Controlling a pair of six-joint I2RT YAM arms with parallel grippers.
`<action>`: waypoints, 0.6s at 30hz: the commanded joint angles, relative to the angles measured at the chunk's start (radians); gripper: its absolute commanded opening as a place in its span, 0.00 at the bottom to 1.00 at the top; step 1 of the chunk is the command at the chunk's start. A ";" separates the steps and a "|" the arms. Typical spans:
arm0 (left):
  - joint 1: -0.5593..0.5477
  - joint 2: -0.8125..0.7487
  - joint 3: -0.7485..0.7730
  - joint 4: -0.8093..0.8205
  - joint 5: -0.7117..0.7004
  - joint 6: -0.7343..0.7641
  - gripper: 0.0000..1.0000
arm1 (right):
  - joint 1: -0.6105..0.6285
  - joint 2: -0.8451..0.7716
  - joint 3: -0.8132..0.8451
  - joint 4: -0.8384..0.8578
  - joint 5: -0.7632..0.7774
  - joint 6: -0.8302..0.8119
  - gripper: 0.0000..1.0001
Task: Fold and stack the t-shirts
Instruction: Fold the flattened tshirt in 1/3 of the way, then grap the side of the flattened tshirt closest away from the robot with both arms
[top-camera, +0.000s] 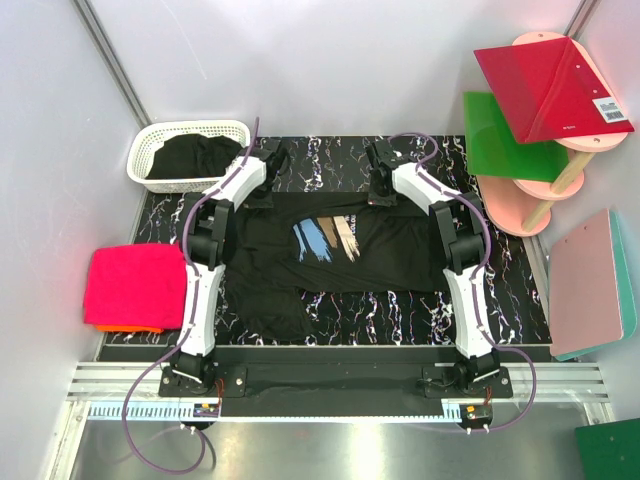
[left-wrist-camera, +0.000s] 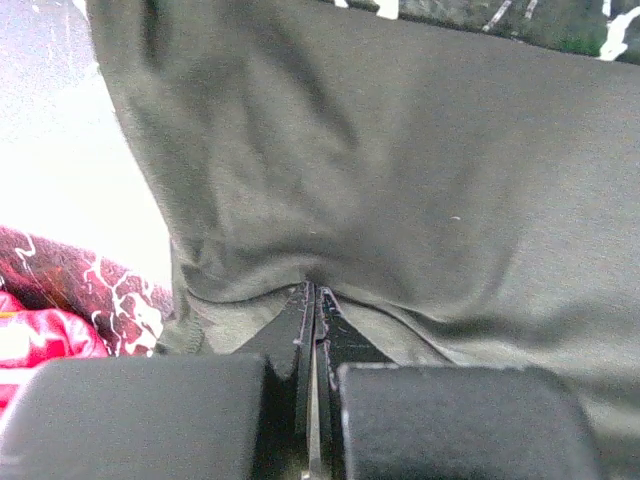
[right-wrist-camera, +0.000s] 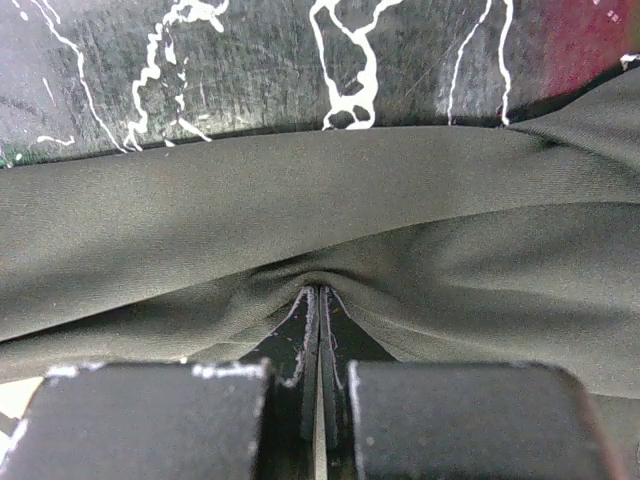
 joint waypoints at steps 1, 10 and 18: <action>-0.011 -0.118 -0.077 0.059 -0.050 -0.011 0.00 | -0.007 -0.138 -0.116 0.055 0.062 -0.029 0.00; -0.077 -0.678 -0.559 0.268 -0.028 -0.033 0.99 | 0.007 -0.741 -0.630 0.304 0.024 -0.057 0.52; -0.112 -0.967 -0.993 0.345 0.090 -0.128 0.99 | 0.005 -1.085 -0.964 0.353 -0.030 0.081 1.00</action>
